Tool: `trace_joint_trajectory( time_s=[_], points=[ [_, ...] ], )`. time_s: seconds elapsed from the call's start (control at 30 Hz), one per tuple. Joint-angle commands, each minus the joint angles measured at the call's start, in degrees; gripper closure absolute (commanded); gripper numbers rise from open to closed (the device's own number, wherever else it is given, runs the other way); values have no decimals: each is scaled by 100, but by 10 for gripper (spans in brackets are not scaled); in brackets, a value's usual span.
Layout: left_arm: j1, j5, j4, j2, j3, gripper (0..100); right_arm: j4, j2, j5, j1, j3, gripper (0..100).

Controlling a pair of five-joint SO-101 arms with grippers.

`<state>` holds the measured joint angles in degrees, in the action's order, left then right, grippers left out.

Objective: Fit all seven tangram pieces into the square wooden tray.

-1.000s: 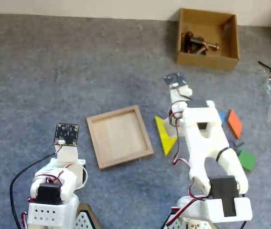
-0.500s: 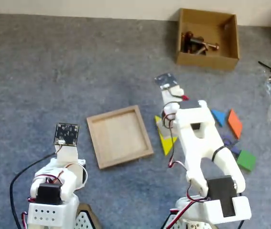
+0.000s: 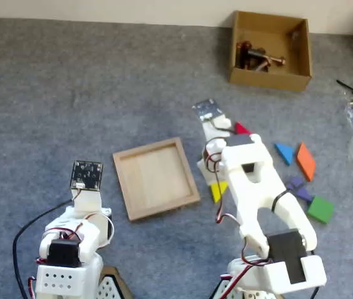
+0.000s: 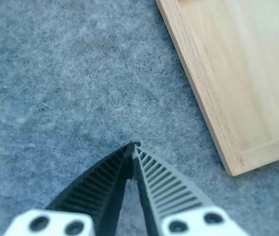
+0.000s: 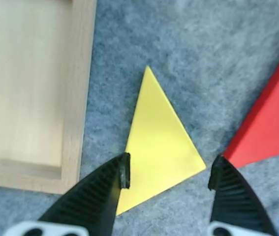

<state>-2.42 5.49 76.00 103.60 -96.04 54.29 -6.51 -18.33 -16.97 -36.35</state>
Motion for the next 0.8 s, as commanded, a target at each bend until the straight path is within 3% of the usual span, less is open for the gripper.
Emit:
trace_joint_trajectory(
  time_s=[0.0, 0.37, 0.77],
  points=[
    [84, 44, -9, 40, -110, 995, -136, -57, 193, -57, 4, 743],
    [84, 44, -9, 40, -110, 995, -101, -84, 791, -57, -22, 742],
    [84, 44, -9, 40, -110, 995, 145, -57, 826, -268, -22, 742]
  ],
)
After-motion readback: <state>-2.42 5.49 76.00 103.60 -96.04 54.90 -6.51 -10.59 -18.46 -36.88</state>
